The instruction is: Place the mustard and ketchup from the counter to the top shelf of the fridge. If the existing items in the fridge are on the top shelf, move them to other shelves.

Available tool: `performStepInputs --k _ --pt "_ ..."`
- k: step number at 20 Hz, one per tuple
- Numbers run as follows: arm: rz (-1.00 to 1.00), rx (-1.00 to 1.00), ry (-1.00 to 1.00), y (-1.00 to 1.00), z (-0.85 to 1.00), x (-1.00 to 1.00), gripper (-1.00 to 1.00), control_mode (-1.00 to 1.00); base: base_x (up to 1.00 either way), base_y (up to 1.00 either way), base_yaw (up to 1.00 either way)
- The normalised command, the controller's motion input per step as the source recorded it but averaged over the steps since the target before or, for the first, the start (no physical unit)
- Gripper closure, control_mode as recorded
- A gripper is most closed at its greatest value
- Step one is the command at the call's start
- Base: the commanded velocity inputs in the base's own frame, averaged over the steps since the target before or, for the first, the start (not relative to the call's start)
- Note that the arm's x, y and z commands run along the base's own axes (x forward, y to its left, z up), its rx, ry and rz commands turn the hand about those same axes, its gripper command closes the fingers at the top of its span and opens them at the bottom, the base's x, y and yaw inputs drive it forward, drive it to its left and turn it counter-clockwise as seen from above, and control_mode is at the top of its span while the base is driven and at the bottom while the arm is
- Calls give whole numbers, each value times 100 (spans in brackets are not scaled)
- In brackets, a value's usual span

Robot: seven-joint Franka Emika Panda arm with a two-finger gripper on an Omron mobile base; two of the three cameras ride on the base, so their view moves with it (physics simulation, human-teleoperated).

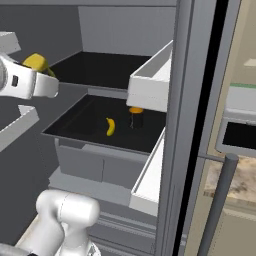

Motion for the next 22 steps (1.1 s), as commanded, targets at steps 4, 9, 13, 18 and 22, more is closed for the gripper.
performStepInputs --k 4,9,13,18,22 --pt "-1 0 -1 0 15 83 100 -100 0 0 0" --pt "0 -2 0 0 -1 85 100 -100 0 0 0" --pt "0 -5 0 0 -6 84 100 -100 0 0 0" --pt "0 -3 0 0 -4 86 100 -100 0 0 0" --pt "0 -2 2 0 -9 70 100 -100 0 0 0"
